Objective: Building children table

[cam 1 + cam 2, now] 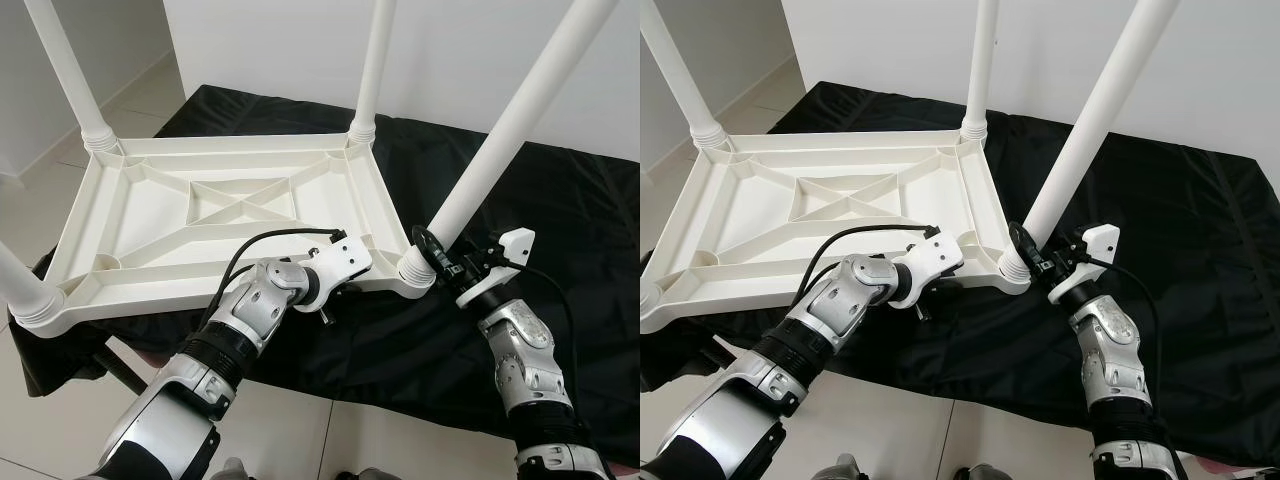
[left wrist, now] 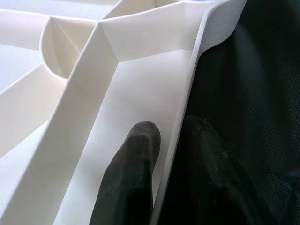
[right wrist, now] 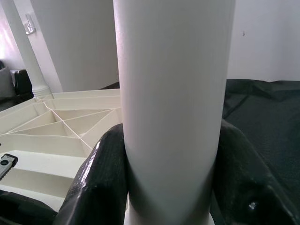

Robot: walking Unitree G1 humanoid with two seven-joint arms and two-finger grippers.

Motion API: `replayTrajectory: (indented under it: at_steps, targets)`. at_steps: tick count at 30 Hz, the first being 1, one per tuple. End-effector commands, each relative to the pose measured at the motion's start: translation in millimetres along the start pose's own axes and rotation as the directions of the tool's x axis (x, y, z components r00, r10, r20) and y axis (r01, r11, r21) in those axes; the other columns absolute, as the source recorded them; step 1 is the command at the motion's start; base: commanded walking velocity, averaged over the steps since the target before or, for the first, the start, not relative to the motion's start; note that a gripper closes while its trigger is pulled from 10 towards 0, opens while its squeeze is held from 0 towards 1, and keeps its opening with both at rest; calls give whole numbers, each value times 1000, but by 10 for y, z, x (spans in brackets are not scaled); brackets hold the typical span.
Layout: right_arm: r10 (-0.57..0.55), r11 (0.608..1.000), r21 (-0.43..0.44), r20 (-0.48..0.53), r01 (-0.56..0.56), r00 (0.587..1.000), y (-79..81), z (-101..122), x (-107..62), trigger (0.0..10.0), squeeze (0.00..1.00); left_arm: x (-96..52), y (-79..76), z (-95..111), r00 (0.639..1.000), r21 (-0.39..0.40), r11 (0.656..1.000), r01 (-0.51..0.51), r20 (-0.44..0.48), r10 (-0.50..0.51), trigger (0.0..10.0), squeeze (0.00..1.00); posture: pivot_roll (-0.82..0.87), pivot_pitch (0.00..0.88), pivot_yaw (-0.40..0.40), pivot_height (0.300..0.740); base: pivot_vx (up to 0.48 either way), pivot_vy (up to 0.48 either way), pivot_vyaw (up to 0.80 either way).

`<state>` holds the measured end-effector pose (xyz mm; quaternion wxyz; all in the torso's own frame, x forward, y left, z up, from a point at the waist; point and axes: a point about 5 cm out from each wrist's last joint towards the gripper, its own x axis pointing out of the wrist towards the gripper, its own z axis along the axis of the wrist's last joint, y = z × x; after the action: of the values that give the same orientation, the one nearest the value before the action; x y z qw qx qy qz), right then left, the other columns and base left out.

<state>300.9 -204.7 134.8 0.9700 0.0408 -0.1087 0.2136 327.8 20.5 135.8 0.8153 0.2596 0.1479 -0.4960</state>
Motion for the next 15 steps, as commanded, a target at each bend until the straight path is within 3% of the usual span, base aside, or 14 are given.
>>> replayTrajectory:
  at_steps: [1,7,15]
  targets:
    - [-57,997,36,-208,66,976,-38,-400,-295,10000,0,-63,57,199,998,57,998,-16,68,12,10000,0,-83,35,-3,740,0,0,0]
    - [-47,998,-60,-213,35,976,-44,-388,-304,10000,0,-64,48,209,997,60,998,-12,70,8,10000,0,-83,34,-1,740,0,0,0]
    - [-56,997,-70,-223,41,973,-68,-398,-290,10000,0,-64,46,217,997,63,998,-11,72,6,10000,0,-82,27,1,740,0,0,0]
